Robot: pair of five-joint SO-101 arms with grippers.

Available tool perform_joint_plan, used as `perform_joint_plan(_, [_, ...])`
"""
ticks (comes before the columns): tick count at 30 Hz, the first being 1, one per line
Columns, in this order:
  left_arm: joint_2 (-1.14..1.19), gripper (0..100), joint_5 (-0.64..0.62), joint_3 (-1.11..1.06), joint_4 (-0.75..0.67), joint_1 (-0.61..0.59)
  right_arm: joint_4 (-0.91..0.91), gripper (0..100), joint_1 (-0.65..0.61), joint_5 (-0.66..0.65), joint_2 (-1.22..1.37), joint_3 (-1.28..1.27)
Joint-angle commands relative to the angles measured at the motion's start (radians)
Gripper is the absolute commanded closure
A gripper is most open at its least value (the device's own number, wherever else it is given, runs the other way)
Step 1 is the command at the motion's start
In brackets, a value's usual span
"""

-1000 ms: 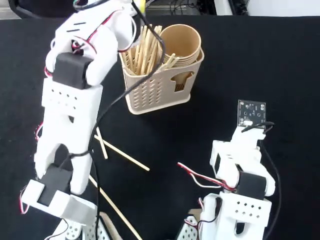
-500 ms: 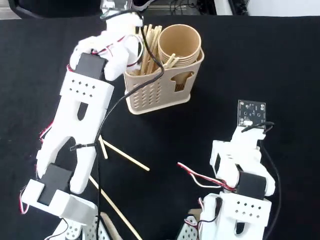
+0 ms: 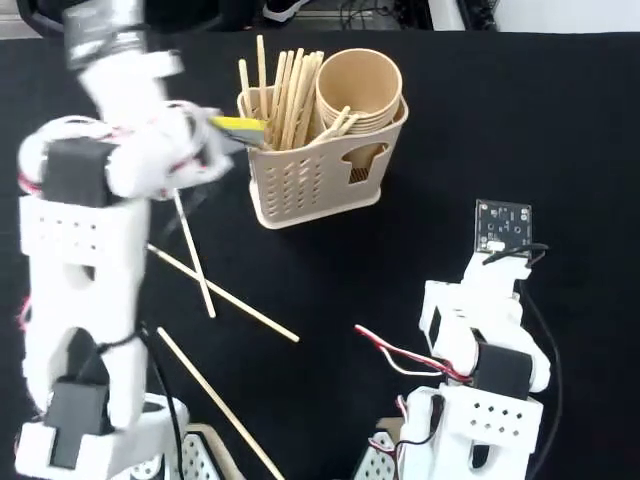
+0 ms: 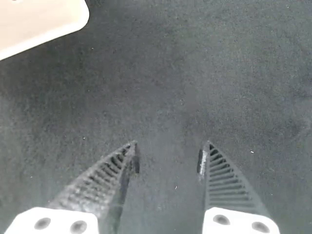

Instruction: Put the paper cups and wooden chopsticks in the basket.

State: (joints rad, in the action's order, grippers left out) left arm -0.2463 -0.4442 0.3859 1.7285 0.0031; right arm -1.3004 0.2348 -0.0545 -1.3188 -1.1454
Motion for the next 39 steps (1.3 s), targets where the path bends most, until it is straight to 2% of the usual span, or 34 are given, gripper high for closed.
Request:
perform_joint_plan(1, [0.041,62,-0.08,-0.219,0.017,-0.159,0.018,79.0,0.009,0.002,-0.008,0.018])
perform_joint_plan(4, [0.155,62,-0.13,-0.358,-0.048,-0.22,0.018,79.0,0.009,0.002,-0.008,0.018])
perform_joint_plan(6, [0.244,62,-0.203,-0.409,-0.087,-0.246,0.018,79.0,0.009,0.002,-0.008,0.018])
perform_joint_plan(9, [0.407,63,-0.327,-0.463,-0.222,-0.252,0.018,79.0,0.009,0.002,-0.007,0.018])
perform_joint_plan(12, [0.546,64,-0.339,-0.456,-0.27,-0.248,0.018,79.0,0.009,0.002,-0.005,0.018])
perform_joint_plan(19, [0.73,79,-0.339,-0.338,-0.259,-0.252,0.018,79.0,0.009,0.002,-0.005,0.018])
perform_joint_plan(21, [0.741,85,-0.333,-0.326,-0.259,-0.255,0.018,79.0,0.009,0.002,-0.005,0.018])
perform_joint_plan(26, [0.741,96,-0.224,-0.305,-0.252,-0.257,0.018,79.0,0.009,0.002,-0.005,0.018])
perform_joint_plan(31, [0.713,97,-0.207,-0.252,-0.167,-0.259,0.018,79.0,0.009,0.002,-0.004,0.018])
perform_joint_plan(39, [0.551,97,-0.16,-0.251,-0.16,-0.294,0.018,79.0,0.009,0.002,-0.002,0.018])
